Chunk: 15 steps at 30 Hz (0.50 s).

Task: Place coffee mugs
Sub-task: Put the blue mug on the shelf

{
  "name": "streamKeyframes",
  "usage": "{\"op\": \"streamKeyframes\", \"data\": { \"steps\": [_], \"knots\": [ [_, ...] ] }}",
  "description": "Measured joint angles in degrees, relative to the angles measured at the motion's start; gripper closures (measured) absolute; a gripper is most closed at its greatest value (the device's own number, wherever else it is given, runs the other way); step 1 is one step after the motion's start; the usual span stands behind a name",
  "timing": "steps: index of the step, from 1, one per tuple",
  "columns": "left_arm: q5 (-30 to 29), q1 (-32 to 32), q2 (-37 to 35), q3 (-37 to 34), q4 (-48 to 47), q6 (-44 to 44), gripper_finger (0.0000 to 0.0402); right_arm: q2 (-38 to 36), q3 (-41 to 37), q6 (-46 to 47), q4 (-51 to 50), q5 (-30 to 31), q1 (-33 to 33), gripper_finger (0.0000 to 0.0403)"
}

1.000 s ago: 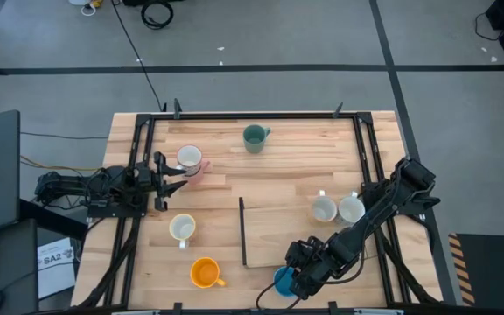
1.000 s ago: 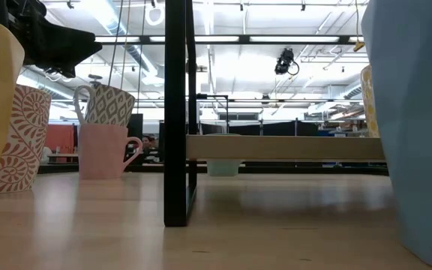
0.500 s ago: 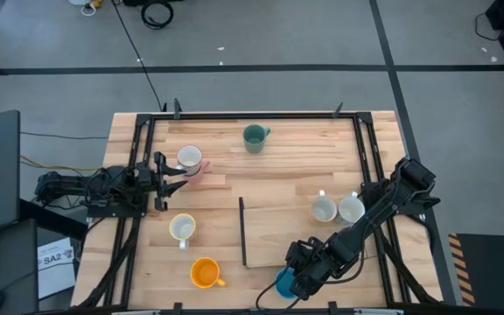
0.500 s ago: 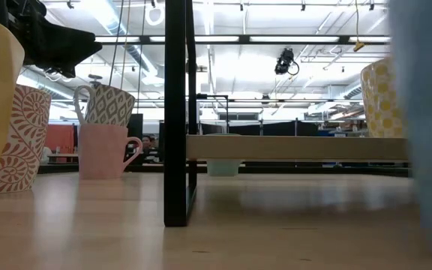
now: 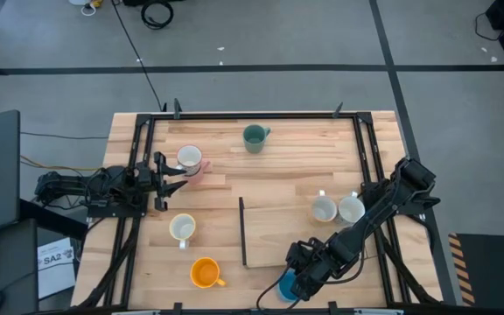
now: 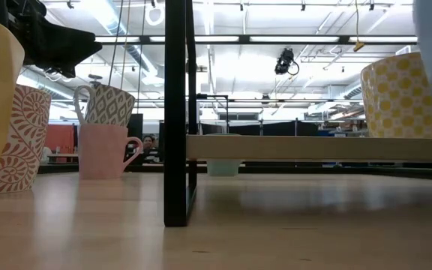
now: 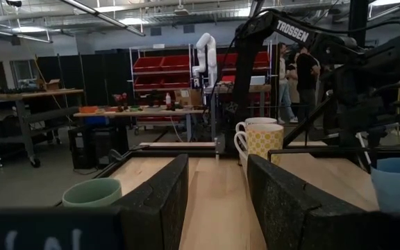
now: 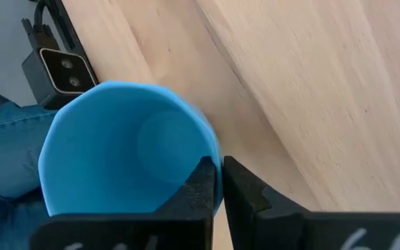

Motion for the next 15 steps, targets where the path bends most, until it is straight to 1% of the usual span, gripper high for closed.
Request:
{"op": "streamKeyframes", "data": {
  "steps": [4,8,12,15],
  "knots": [
    [0.0,0.0,0.0,0.0,0.0,0.0,0.0246,-1.9,-0.1,-0.1,-0.6,-2.6,-0.1,0.0384],
    [0.0,0.0,0.0,0.0,0.0,0.0,0.0246,-5.3,-0.1,-0.2,-2.4,-3.0,-0.1,0.0384],
    [0.0,0.0,0.0,0.0,0.0,0.0,0.0246,-9.9,-0.1,-1.4,-8.0,-5.1,-0.1,0.0384],
    [0.0,0.0,0.0,0.0,0.0,0.0,0.0246,-13.3,0.0,-1.7,-14.6,-5.8,-0.1,0.0384]
  ]
}}
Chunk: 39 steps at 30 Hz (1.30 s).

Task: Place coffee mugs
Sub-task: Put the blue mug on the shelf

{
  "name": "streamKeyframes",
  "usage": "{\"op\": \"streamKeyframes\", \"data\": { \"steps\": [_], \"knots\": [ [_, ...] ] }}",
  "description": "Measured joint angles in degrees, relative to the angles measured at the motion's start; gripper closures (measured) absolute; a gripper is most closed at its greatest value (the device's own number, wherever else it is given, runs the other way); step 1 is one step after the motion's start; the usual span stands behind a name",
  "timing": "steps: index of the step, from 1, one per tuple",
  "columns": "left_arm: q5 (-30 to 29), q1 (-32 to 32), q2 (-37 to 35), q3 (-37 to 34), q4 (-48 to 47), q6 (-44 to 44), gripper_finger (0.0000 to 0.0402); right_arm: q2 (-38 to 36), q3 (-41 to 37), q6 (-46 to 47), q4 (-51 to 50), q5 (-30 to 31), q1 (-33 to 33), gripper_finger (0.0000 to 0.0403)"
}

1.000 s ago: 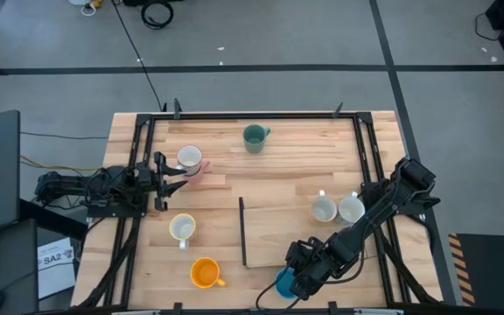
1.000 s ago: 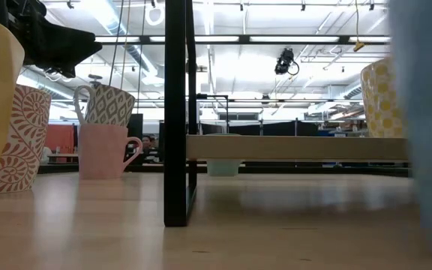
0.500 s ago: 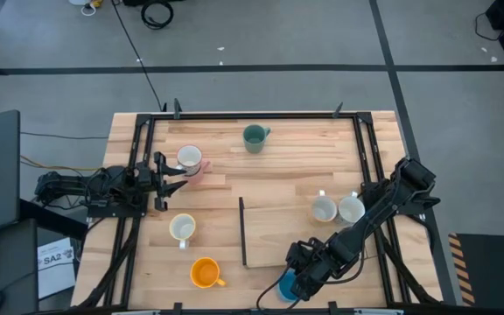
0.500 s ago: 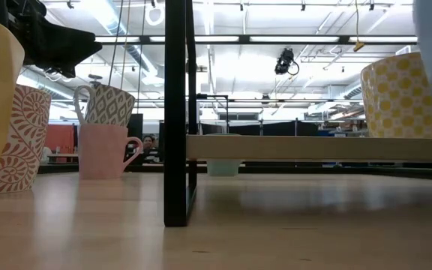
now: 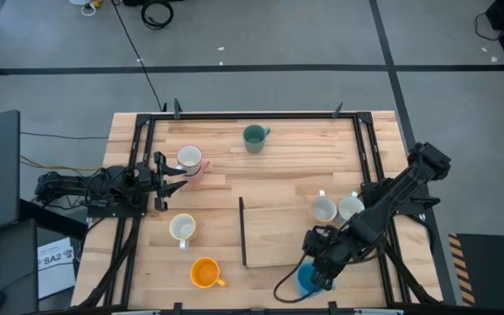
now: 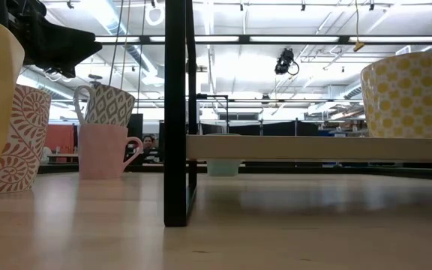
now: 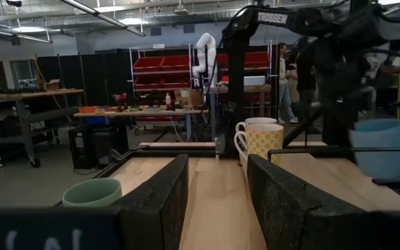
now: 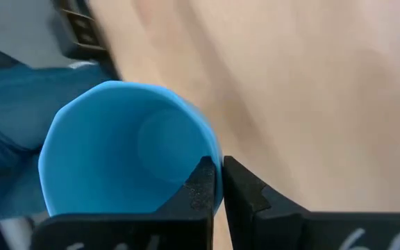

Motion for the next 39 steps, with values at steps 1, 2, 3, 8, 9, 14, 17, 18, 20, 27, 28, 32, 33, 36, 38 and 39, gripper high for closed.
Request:
{"op": "streamKeyframes", "data": {
  "steps": [1,2,3,8,9,14,17,18,20,27,28,32,33,36,38,39],
  "knots": [
    [0.0,0.0,0.0,0.0,0.0,0.0,0.0246,-1.2,0.0,0.0,-2.4,0.1,0.0,0.0384],
    [0.0,0.0,0.0,0.0,0.0,0.0,0.0246,-2.4,0.0,0.0,-4.5,0.1,0.0,0.0384],
    [0.0,0.0,0.0,0.0,0.0,0.0,0.0246,-3.5,0.0,0.0,-6.8,0.1,0.0,0.0383],
    [0.0,0.0,0.0,0.0,0.0,0.0,0.0246,-7.5,0.0,2.4,-18.1,0.3,0.1,0.0383],
    [0.0,0.0,0.0,0.0,0.0,0.0,0.0246,-8.0,0.0,3.2,-19.7,0.3,0.2,0.0383],
    [0.0,0.0,0.0,0.0,0.0,0.0,0.0246,-8.7,0.0,7.4,-26.4,0.8,1.6,0.0383],
    [0.0,0.0,0.0,0.0,0.0,0.0,0.0246,-7.9,0.0,10.9,-28.8,0.9,3.1,0.0383],
    [0.0,0.0,0.0,0.0,0.0,0.0,0.0246,-7.5,0.0,12.3,-29.6,1.1,3.6,0.0383],
    [0.0,0.0,0.0,0.0,0.0,0.0,0.0246,-7.0,0.0,15.1,-30.6,2.1,4.8,0.0383],
    [0.0,0.0,0.0,0.0,0.0,0.0,0.0246,-6.4,-0.5,21.5,-33.4,6.0,7.0,0.0383],
    [0.0,0.0,0.0,0.0,0.0,0.0,0.0246,-6.4,-0.9,21.6,-33.4,6.4,7.1,0.0383],
    [0.0,0.0,0.0,0.0,0.0,-0.1,0.0246,-6.4,-2.8,21.7,-33.2,5.9,7.1,0.0383],
    [0.0,0.0,0.0,0.0,0.0,-0.1,0.0246,-6.4,-3.1,21.7,-33.0,5.3,7.1,0.0383],
    [0.0,0.0,0.0,0.0,0.0,-0.1,0.0246,-6.4,-3.3,21.7,-32.7,4.8,7.2,0.0383],
    [0.0,0.0,0.0,0.0,0.0,-0.1,0.0246,-6.4,-3.3,21.7,-32.9,4.8,7.2,0.0382],
    [0.0,0.0,0.0,0.0,0.0,-0.1,0.0246,-6.4,-3.3,21.7,-32.9,4.7,7.2,0.0382]
  ]
}}
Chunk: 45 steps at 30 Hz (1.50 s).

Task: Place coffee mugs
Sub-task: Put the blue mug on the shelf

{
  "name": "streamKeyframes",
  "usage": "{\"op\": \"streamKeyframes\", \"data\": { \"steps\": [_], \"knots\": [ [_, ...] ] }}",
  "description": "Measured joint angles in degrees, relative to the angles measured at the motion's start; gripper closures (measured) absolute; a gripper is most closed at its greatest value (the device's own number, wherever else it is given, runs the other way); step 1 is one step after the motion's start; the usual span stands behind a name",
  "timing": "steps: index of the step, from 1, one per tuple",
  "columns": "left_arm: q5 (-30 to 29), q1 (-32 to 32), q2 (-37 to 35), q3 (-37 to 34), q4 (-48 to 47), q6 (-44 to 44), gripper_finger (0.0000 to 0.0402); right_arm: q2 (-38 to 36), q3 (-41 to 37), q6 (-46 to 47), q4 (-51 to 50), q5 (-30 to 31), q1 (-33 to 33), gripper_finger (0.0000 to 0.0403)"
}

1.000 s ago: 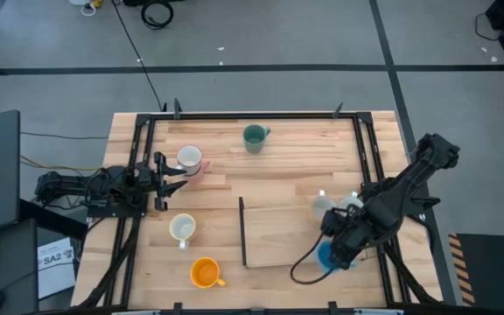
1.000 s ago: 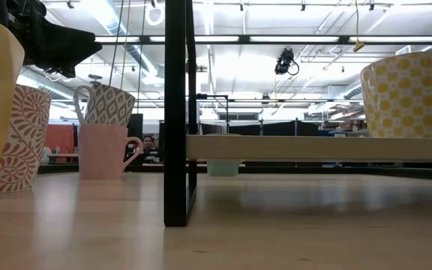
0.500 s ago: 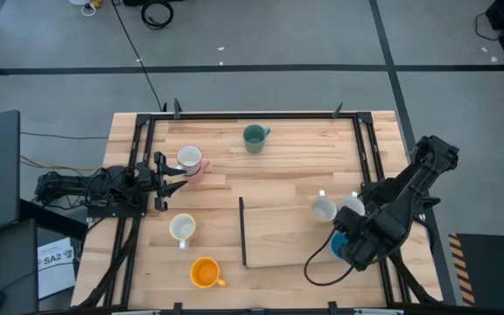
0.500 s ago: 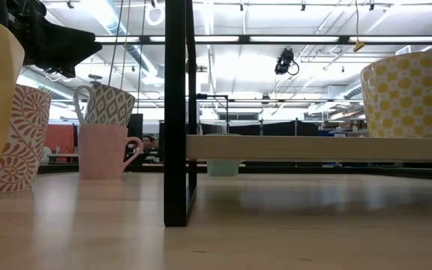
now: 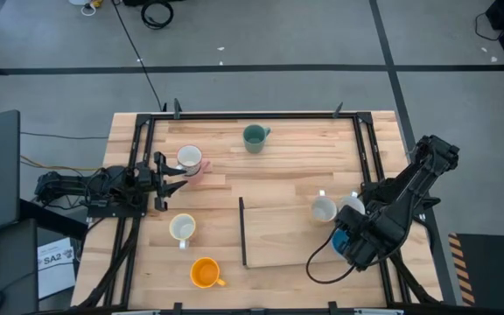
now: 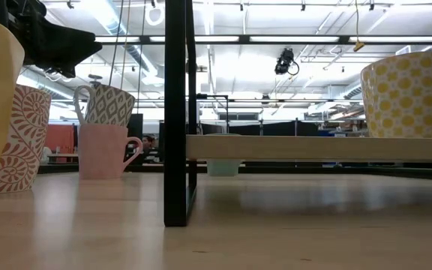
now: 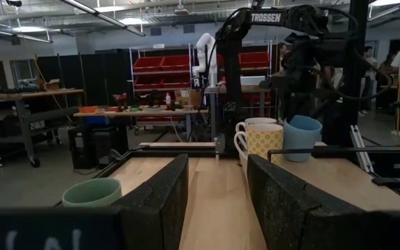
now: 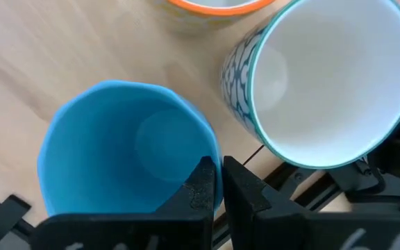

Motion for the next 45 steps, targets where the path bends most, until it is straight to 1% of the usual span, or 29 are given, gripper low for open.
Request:
{"op": "streamKeyframes", "data": {
  "steps": [7,15,32,45],
  "knots": [
    [0.0,0.0,0.0,0.0,0.0,0.0,0.0246,0.0,0.0,1.2,-0.2,-0.3,0.0,0.0382],
    [0.0,0.0,0.0,0.0,0.0,0.0,0.0246,0.0,0.0,1.1,-0.2,-0.4,0.0,0.0367],
    [0.0,0.0,0.0,0.0,0.0,0.0,0.0246,0.0,0.0,0.8,-0.9,-0.2,0.0,0.0362],
    [0.0,0.0,0.0,0.0,0.0,0.0,0.0246,0.0,0.0,0.8,-1.8,0.1,0.0,0.0325]
  ]
}}
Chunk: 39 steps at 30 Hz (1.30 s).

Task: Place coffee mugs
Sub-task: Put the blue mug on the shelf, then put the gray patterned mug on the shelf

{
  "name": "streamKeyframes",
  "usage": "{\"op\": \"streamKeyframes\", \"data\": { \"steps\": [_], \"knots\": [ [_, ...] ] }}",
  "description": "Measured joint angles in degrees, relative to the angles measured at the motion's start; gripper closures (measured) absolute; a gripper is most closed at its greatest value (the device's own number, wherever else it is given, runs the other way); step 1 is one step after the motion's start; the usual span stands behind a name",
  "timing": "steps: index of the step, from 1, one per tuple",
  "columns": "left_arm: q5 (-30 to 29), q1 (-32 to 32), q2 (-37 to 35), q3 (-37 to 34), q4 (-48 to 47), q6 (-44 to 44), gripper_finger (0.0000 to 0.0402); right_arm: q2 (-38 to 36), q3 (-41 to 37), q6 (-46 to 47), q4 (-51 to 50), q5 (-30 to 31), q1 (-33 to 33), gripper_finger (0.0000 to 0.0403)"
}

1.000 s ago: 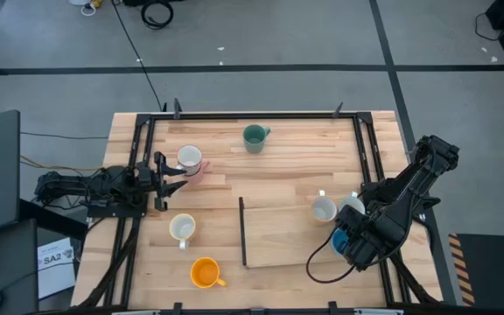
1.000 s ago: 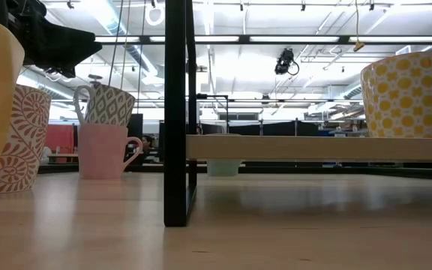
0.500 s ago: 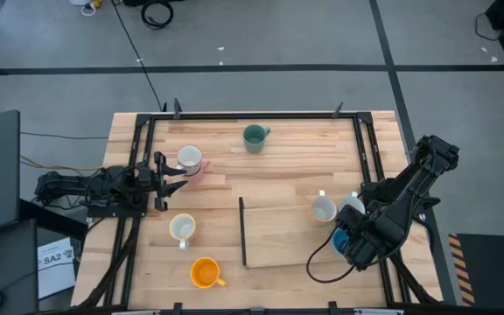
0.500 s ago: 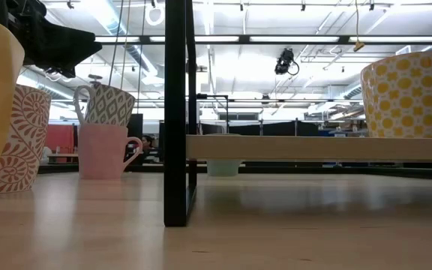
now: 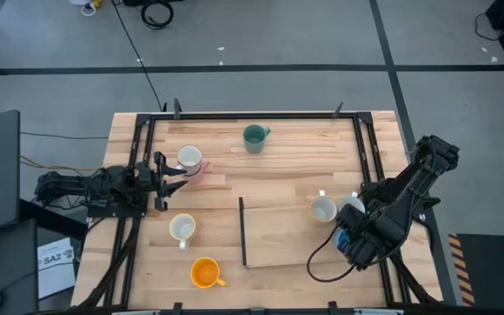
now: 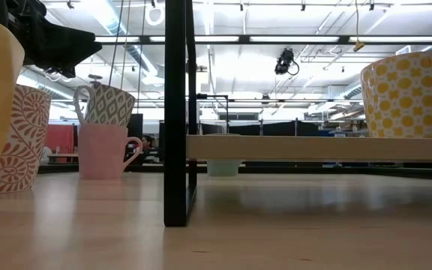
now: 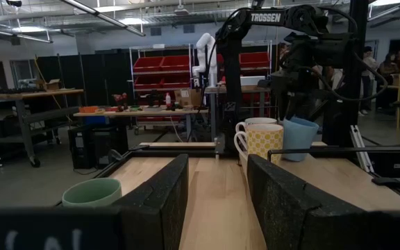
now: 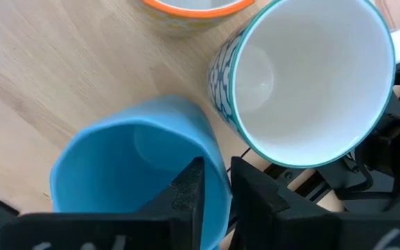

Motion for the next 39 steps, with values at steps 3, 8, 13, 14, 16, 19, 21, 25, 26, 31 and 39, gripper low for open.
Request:
{"op": "streamKeyframes", "data": {
  "steps": [3,8,13,14,16,19,21,25,26,31,39],
  "knots": [
    [0.0,0.0,0.0,0.0,0.0,0.0,0.0246,0.0,0.0,0.0,0.0,0.0,0.0,0.0318],
    [0.0,0.0,0.0,0.0,0.0,0.0,0.0246,0.0,0.0,0.0,0.0,-0.3,0.0,0.0303],
    [0.0,0.0,0.0,0.0,0.0,0.0,0.0246,0.0,0.0,0.0,0.0,-0.4,0.0,0.0287],
    [0.0,0.0,0.0,0.0,0.0,0.0,0.0246,0.0,0.0,0.0,0.0,-0.4,0.0,0.0284],
    [0.0,0.0,0.0,0.0,0.0,0.0,0.0246,0.0,0.0,0.0,0.0,-0.4,0.0,0.0276],
    [0.0,0.0,0.0,0.0,0.0,0.0,0.0246,0.0,0.0,0.0,0.0,-0.4,0.0,0.0264],
    [0.0,0.0,0.0,0.0,0.0,0.0,0.0246,0.0,0.0,0.0,0.0,-0.4,0.0,0.0255],
    [0.0,0.0,0.0,0.0,0.0,0.0,0.0246,0.0,0.0,0.0,0.0,-0.5,0.0,0.024],
    [0.0,0.0,0.0,0.0,0.0,0.0,0.0246,0.0,0.0,0.0,0.0,-0.5,0.0,0.0237],
    [0.0,0.0,0.0,0.0,0.0,0.0,0.0246,0.0,0.0,0.0,0.3,-0.5,0.0,0.0223],
    [0.0,0.0,0.0,0.0,0.0,0.0,0.0246,0.0,0.0,0.4,0.2,-0.6,0.0,0.0211]
  ]
}}
